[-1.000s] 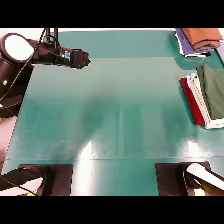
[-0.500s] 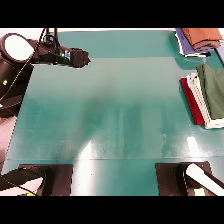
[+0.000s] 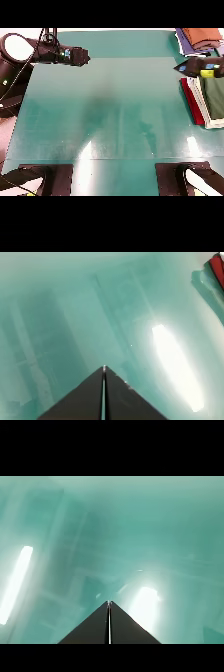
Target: Fold the shirts.
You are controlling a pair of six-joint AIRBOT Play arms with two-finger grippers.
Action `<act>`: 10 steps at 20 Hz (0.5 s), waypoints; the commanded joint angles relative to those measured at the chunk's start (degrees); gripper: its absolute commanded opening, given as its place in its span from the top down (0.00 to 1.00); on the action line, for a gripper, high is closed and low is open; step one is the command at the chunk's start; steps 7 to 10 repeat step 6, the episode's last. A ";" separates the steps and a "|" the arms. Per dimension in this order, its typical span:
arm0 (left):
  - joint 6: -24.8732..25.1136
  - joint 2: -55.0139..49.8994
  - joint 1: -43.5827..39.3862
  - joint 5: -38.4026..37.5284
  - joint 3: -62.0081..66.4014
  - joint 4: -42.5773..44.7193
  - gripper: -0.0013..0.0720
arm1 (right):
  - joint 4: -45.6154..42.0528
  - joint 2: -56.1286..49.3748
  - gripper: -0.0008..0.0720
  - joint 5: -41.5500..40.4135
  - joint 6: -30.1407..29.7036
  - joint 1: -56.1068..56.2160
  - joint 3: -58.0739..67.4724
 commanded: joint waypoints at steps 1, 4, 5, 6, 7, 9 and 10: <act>-0.02 -0.04 0.00 0.46 0.02 0.00 0.95 | 0.22 -0.09 0.96 -1.88 -0.61 6.82 -0.55; 0.00 -0.04 0.02 0.46 0.02 0.00 0.95 | 0.33 -0.07 0.96 -1.62 -0.59 7.67 -0.55; 0.00 -0.04 0.02 0.46 0.02 0.00 0.95 | 0.39 -0.07 0.96 -1.36 -0.59 7.67 -0.55; 0.00 -0.04 0.00 0.46 0.02 0.00 0.95 | 0.37 -0.07 0.96 -1.16 -0.59 7.67 -0.55; 0.00 -0.04 0.00 0.46 0.02 0.00 0.95 | 0.37 -0.07 0.96 -1.16 -0.59 7.67 -0.55; 0.00 -0.04 0.00 0.46 0.02 0.00 0.95 | 0.37 -0.07 0.96 -1.16 -0.59 7.67 -0.55; 0.00 -0.04 0.00 0.46 0.02 0.00 0.95 | 0.37 -0.07 0.96 -1.16 -0.59 7.67 -0.55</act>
